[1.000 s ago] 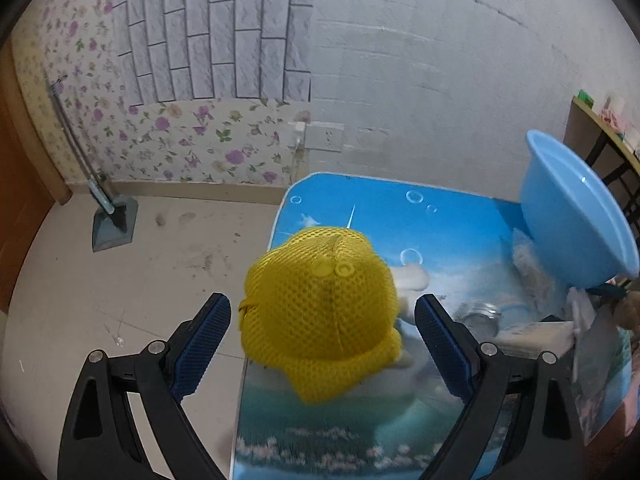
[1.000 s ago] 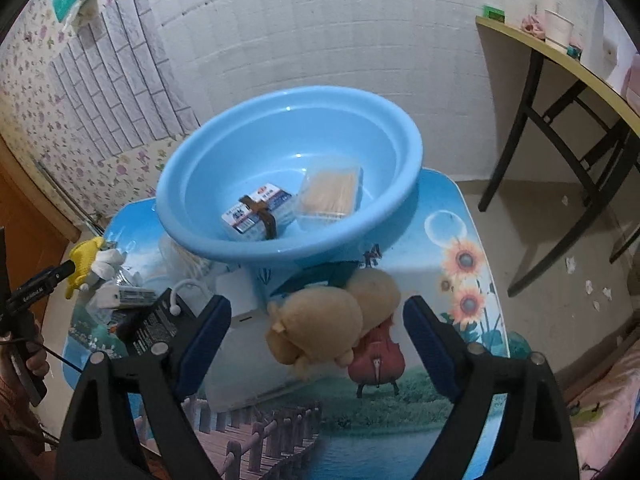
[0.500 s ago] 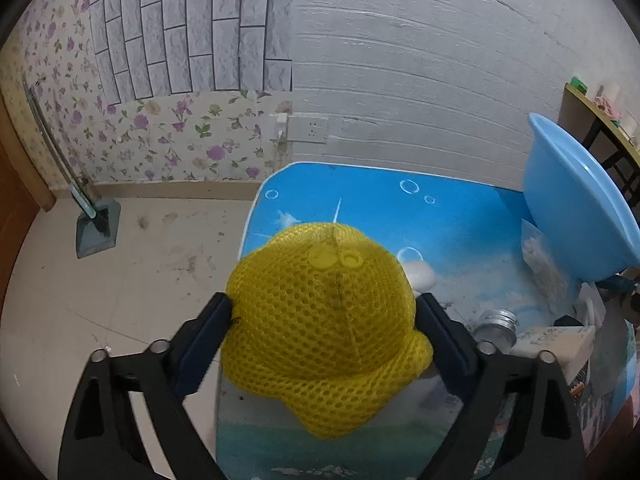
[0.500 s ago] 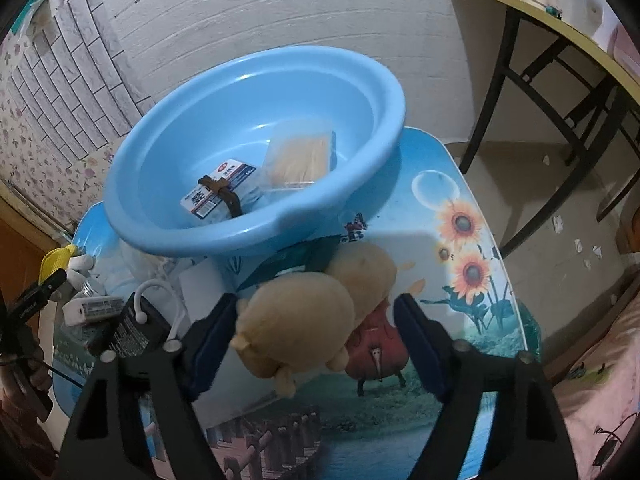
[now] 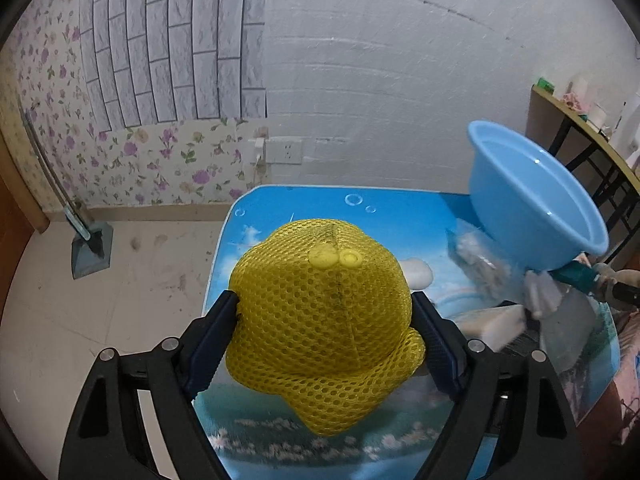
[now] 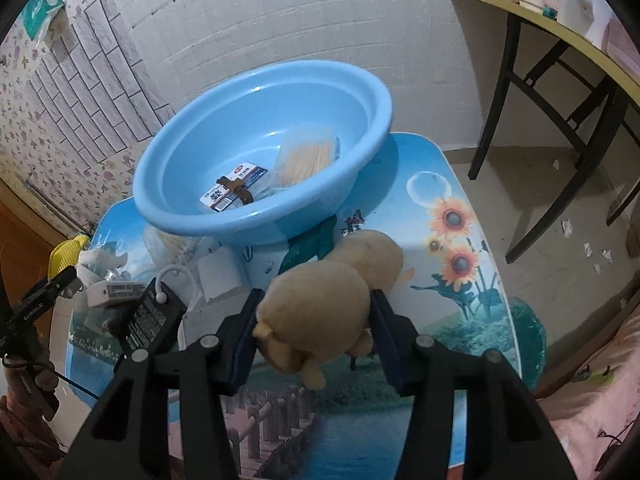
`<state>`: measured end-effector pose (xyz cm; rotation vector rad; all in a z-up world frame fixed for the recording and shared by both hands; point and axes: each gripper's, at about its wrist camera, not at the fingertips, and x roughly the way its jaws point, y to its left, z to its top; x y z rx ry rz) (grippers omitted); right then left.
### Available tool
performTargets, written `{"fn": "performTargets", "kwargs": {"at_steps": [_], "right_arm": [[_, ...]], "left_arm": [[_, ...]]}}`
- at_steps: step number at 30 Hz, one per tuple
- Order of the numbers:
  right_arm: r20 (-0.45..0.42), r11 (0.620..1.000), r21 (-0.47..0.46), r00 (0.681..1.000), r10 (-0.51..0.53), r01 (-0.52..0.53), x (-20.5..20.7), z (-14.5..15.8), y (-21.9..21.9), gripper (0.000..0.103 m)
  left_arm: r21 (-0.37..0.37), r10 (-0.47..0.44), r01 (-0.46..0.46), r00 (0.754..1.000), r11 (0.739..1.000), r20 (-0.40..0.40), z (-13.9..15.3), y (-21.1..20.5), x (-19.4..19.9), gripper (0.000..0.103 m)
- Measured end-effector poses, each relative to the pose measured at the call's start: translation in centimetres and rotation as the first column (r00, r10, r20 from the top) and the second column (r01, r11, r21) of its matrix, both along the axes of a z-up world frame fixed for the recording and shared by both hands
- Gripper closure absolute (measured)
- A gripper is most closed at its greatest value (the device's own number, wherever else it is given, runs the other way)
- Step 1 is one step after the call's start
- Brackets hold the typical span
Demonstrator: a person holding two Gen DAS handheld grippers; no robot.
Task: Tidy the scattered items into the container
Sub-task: 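Carry the cap and teddy bear into the basin and open both tools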
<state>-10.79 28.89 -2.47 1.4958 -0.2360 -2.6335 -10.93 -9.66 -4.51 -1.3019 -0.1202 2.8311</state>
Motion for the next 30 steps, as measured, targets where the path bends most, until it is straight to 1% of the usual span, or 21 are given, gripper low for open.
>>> {"fn": "performTargets", "kwargs": {"at_steps": [3,8,10,13,15,17,20,26,30], "right_arm": [[-0.024,1.000,-0.014,1.000,0.007,-0.007,1.0,0.8,0.3,0.052],[-0.069,0.999,-0.029,0.997,0.021,-0.023,2.1,2.2,0.8,0.052],[-0.069,0.999,-0.028,0.997,0.025,-0.027,2.2,2.6,0.8,0.052],[-0.096,0.997,-0.041,0.994,0.054,-0.058,2.6,4.2,0.5,0.052],[-0.107,0.996,-0.039,0.992,0.072,-0.077,2.7,5.1,0.2,0.052],[-0.114,0.994,-0.044,0.989,0.092,-0.098,2.5,6.0,0.2,0.052],[-0.123,0.992,-0.057,0.986,0.109,-0.116,2.3,6.8,0.1,0.052],[-0.158,0.986,-0.075,0.978,0.136,-0.150,1.5,7.7,-0.1,0.052],[-0.203,0.984,-0.072,0.969,0.143,-0.160,1.0,8.5,0.0,0.052]], "left_arm": [[0.006,0.003,-0.003,1.000,1.000,-0.021,1.0,0.4,1.1,0.018],[-0.010,0.011,-0.011,0.999,1.000,-0.053,2.9,1.4,2.9,0.018],[-0.014,0.019,-0.020,0.998,1.000,-0.061,3.9,1.9,3.4,0.018],[-0.012,0.031,-0.032,0.997,0.999,-0.076,5.4,2.6,4.0,0.018],[0.001,0.030,-0.030,0.996,1.000,-0.088,6.3,3.0,4.3,0.018],[0.000,0.024,-0.024,0.994,1.000,-0.108,7.2,3.7,4.5,0.018],[-0.018,0.012,-0.014,0.991,1.000,-0.131,8.3,4.7,4.4,0.018],[-0.004,-0.019,0.019,0.988,1.000,-0.155,9.8,6.2,3.8,0.018],[-0.004,-0.037,0.037,0.985,0.999,-0.168,10.3,7.0,3.1,0.018]]}}
